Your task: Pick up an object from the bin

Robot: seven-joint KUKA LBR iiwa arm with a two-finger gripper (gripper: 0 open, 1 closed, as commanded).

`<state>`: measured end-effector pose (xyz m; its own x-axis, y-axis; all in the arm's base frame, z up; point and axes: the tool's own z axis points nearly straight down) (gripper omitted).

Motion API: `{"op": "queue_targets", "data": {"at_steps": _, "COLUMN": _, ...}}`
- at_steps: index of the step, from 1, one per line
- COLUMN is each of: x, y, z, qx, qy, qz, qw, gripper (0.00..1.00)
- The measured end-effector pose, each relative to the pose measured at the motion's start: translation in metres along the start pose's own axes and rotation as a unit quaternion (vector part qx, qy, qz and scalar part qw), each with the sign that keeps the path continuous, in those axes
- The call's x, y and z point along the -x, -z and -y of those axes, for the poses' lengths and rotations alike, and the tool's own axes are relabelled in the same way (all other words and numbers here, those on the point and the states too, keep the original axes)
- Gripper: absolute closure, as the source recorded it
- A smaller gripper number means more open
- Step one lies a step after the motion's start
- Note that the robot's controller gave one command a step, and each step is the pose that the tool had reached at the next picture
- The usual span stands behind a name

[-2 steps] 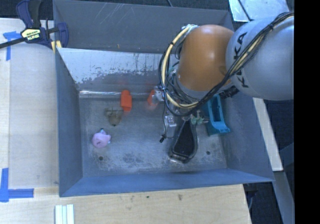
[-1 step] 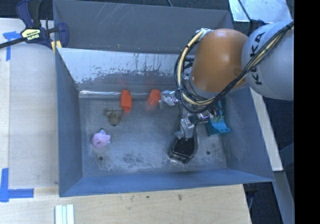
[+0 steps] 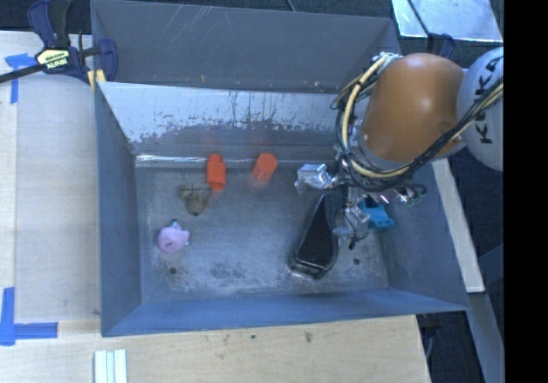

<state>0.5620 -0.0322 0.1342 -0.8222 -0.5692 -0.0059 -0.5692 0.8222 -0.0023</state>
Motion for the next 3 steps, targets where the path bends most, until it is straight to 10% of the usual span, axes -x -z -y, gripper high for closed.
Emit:
{"op": "queue_targets", "data": {"at_steps": 1, "x": -0.009, "y": -0.009, "z": 0.025, "qx": -0.003, "qy": 0.044, "qz": 0.0008, "qw": 0.9990, "gripper": 0.00}}
{"op": "queue_targets", "data": {"at_steps": 3, "x": 0.008, "y": -0.048, "z": -0.005, "qx": -0.004, "qy": 0.243, "qz": -0.0001, "qw": 0.9701, "gripper": 0.00}}
